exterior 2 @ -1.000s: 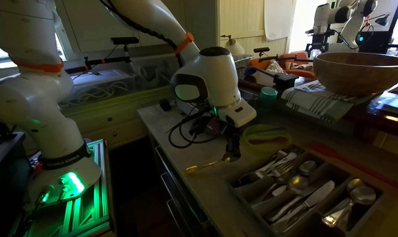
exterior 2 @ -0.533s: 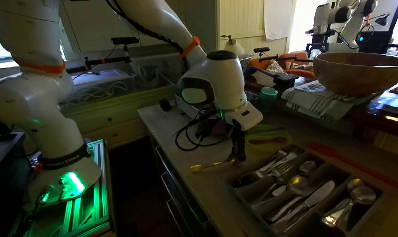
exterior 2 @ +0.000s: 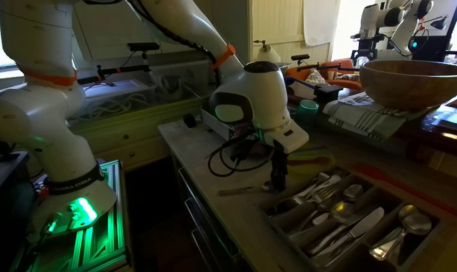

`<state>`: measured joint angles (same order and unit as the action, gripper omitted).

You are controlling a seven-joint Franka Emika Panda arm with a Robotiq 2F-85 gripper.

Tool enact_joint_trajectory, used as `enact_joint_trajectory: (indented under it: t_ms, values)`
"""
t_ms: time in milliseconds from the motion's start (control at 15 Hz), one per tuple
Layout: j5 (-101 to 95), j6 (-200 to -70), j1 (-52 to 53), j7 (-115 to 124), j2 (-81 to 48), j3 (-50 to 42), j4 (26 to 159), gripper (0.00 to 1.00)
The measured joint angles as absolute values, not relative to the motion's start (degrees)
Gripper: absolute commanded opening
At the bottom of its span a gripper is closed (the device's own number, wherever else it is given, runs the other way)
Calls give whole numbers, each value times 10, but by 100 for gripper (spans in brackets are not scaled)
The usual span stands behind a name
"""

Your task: Remove one silver spoon from the dish rack and place the spoon from the yellow plate on the cutlery holder.

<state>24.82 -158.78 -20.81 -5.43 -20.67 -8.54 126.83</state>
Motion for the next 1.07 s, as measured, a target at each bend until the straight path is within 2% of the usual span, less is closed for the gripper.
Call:
enact_joint_trajectory:
  t_ms: [1067]
  values:
    - [310, -1584, -227, -55, -196, -39, 1185, 100]
